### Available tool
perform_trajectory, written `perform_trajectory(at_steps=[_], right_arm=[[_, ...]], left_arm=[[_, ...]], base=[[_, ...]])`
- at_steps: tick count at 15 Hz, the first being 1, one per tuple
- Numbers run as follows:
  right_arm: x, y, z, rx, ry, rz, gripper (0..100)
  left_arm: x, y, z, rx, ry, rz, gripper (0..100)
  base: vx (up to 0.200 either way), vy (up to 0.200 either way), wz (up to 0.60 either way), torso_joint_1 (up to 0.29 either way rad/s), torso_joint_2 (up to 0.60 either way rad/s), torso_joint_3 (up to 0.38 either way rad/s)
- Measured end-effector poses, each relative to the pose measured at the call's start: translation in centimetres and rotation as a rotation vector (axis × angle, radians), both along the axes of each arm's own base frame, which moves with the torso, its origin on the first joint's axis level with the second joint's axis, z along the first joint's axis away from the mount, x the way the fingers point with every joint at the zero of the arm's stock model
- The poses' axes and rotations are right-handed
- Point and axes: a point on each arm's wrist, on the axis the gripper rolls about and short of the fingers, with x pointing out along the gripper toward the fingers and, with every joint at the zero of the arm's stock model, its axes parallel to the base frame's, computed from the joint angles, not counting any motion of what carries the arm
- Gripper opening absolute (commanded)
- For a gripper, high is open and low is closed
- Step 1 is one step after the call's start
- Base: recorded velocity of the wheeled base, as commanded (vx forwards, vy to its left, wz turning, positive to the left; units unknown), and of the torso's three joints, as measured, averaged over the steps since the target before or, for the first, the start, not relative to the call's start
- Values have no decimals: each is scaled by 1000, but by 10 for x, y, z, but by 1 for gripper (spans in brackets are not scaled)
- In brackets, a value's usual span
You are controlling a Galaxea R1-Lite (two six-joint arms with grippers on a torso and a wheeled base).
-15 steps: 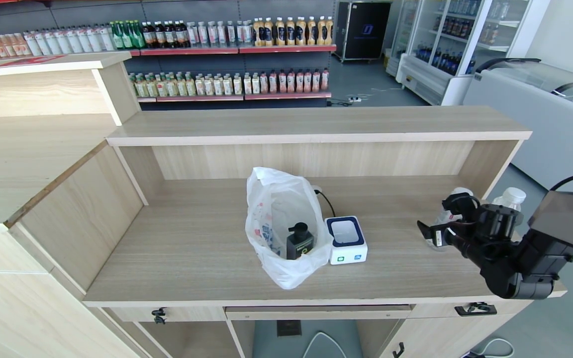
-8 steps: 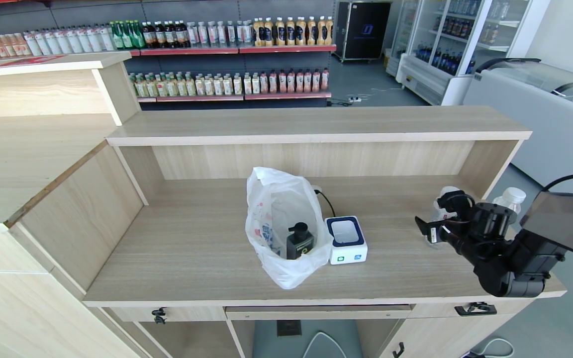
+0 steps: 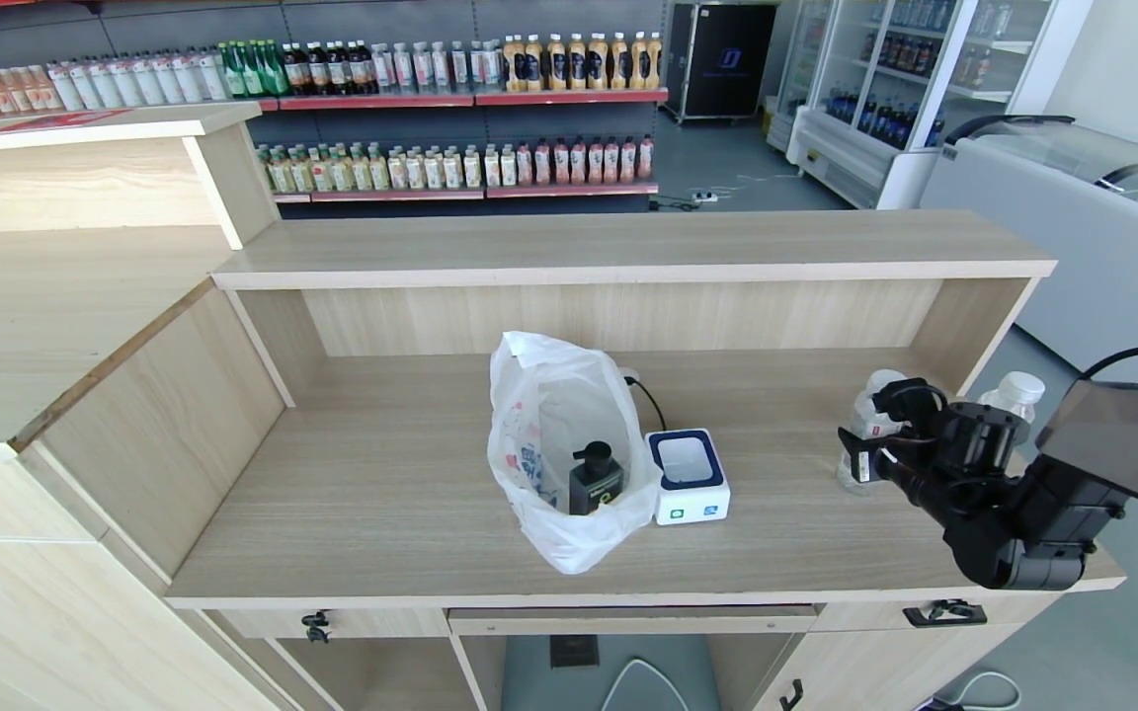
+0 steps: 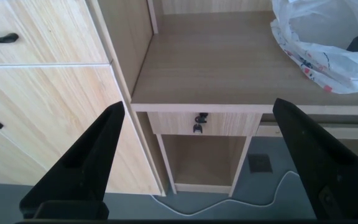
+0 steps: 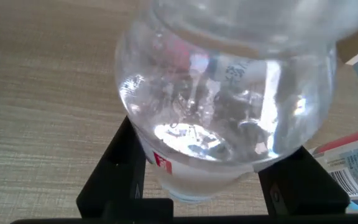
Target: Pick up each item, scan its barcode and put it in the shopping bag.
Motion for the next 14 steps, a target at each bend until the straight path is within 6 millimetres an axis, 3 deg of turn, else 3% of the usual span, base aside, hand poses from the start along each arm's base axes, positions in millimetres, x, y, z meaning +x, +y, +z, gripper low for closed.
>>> perform_trajectory(at_steps=[5, 6, 8, 10, 12, 14], right_arm=[[-4, 4, 19, 99, 28, 63, 0], [-7, 7, 30, 132, 51, 103, 0], [-20, 15, 74, 220, 56, 204, 0], [-46, 30, 134, 335, 44, 332, 0], [-82, 55, 194, 448, 10, 476, 0], [-122, 86, 238, 537, 11, 648, 0]], left_arm=[[0, 0, 0, 0, 0, 0, 100], [0, 0, 0, 0, 0, 0, 100], [0, 0, 0, 0, 0, 0, 100], [0, 0, 0, 0, 0, 0, 100], [0, 0, 0, 0, 0, 0, 100], [0, 0, 0, 0, 0, 0, 100]], base=[[0, 0, 0, 0, 0, 0], [0, 0, 0, 0, 0, 0], [0, 0, 0, 0, 0, 0], [0, 0, 0, 0, 0, 0], [0, 0, 0, 0, 0, 0], [0, 0, 0, 0, 0, 0]])
